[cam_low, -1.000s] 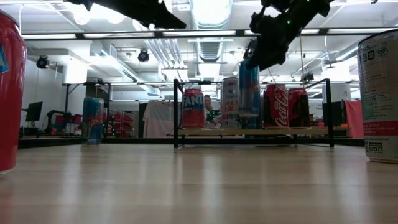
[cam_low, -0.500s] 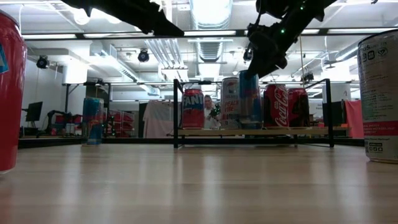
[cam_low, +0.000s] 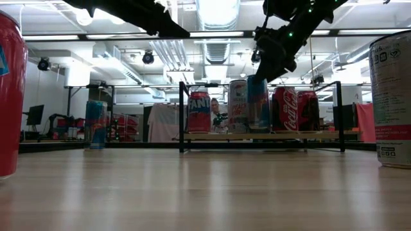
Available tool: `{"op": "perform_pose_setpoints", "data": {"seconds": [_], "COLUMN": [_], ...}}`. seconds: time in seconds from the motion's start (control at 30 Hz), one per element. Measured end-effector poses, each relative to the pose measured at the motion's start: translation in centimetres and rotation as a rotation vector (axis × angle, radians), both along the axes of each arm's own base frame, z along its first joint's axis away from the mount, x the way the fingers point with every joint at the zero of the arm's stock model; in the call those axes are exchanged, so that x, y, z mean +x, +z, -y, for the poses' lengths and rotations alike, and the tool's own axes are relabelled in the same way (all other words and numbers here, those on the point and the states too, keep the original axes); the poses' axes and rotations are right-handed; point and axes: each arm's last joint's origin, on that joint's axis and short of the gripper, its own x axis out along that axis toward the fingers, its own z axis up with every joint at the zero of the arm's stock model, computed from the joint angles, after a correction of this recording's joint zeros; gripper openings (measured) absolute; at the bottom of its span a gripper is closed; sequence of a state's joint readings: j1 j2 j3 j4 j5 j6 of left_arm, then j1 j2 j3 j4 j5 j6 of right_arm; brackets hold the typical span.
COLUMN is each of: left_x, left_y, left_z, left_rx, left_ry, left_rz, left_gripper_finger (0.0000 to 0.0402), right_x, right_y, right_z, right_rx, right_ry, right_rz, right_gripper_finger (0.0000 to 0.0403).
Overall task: Place canned beverage on shelf
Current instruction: Put the blue soda can on the shelf
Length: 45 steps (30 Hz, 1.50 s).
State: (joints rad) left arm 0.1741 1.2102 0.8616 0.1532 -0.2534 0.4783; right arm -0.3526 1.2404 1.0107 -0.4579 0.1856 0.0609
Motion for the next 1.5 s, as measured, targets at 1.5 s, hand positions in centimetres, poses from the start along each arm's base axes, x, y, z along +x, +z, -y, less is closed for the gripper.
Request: {"op": "perform_pose_setpoints", "data": {"seconds": [1.5], "left_x": [-0.01], "left_y": [-0.04], "left_z": [0.00], "left_rx": [0.009], "left_ry": [0.000], "left_rz": [-0.009], "left_gripper_finger": [0.0000], "right_x": [0.27], "right_y": [-0.77], "right_z": [0.72], "right_rx": [-0.052], "right_ry": [-0.034], "right_rz": [-0.057], "right_gripper_finger": [0.0267]}}
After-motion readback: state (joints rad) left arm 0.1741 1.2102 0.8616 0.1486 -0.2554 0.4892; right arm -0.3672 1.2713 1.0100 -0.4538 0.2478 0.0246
